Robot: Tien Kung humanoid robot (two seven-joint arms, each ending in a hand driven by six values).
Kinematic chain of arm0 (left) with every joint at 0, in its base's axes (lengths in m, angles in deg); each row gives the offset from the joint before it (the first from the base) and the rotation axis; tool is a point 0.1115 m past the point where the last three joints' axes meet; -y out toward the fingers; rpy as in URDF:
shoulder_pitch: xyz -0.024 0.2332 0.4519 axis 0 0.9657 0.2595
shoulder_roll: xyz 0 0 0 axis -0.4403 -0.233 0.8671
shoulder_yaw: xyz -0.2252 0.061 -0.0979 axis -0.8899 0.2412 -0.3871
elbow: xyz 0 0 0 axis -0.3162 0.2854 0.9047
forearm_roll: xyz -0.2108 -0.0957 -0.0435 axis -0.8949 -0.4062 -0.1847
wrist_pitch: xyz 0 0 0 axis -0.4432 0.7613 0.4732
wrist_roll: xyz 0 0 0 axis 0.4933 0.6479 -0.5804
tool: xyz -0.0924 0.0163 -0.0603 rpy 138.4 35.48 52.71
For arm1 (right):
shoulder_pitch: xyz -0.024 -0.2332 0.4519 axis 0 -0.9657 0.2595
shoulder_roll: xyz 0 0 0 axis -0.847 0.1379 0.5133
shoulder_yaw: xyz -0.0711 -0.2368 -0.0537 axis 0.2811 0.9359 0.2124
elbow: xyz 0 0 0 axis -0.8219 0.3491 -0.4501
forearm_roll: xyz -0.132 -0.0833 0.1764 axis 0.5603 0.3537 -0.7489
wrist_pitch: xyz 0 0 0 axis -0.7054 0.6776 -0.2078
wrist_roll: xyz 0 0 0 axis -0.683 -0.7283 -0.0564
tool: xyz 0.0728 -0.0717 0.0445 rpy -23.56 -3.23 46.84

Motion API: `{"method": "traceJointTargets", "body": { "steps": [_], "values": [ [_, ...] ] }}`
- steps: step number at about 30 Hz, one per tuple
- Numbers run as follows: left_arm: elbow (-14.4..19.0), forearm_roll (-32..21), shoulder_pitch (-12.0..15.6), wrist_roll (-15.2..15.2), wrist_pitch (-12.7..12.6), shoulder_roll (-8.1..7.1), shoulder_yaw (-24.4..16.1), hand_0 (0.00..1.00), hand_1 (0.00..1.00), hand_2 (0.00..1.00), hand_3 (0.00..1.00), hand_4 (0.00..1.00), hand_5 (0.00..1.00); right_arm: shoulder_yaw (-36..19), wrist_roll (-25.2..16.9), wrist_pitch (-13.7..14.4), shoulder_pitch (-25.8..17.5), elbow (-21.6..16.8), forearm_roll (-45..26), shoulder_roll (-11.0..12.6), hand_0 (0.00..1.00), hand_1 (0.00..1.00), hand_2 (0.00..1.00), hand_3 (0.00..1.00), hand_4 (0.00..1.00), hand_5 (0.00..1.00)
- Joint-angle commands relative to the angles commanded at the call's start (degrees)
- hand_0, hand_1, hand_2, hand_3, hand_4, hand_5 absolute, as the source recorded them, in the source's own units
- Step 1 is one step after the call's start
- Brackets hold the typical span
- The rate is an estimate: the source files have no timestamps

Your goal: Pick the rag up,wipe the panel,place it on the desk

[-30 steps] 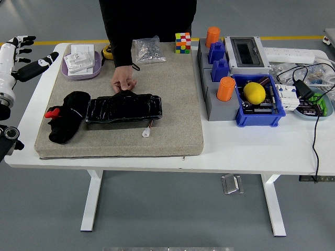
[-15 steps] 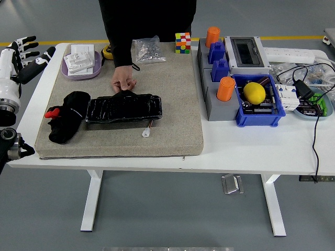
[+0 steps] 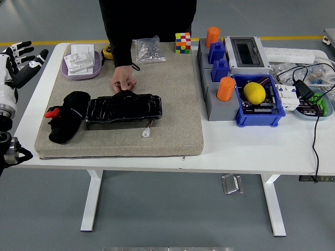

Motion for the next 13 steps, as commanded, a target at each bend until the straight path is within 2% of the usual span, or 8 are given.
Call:
{"method": "traceJointTargets", "body": {
  "steps": [13],
  "values": [
    [-0.4, -0.2, 0.7, -0.6, 0.3, -0.39, 0.1, 0.531, 0.706, 0.738, 0.712, 0.863, 0.404, -0.4, 0.2, 0.0, 0.1, 0.0, 1.2, -0.1, 0.759, 0.700, 0.714, 0.592, 0.913, 0.576]
  ]
}}
